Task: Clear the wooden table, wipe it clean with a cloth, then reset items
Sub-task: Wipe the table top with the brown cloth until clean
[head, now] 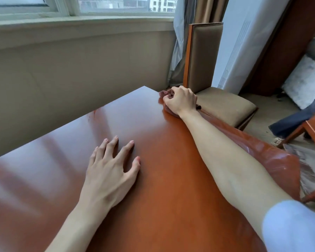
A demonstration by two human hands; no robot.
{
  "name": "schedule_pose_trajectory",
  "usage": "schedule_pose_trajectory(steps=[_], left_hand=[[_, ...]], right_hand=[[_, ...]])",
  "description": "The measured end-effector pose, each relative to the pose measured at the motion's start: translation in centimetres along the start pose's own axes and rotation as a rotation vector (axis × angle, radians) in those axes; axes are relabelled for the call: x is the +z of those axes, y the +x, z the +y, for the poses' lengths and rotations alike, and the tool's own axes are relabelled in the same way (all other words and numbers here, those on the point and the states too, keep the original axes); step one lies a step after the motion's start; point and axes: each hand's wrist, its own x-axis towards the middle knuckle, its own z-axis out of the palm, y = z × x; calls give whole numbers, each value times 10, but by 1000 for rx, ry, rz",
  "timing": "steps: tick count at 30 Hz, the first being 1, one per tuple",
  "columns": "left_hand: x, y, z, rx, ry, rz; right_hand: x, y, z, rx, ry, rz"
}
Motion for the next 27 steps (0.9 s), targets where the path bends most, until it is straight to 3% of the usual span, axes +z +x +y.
schedule_pose_trajectory(steps=[4, 11, 14, 17, 27], left_hand=[[-7, -4, 3, 3, -15, -17], [-10, -10, 4, 24, -28, -55], [-10, -9, 1, 36, -24, -51], [-8, -9, 1, 44, -24, -47], [1, -1, -3, 26, -6, 15]], right_hand=[[-22, -52, -2, -54, -28, -38], [-115, -270, 2, -255, 104, -16], [-133, -312, 5, -317, 146, 5], [-122, -278, 4, -283, 125, -19], [-13, -36, 11, -49, -2, 19]])
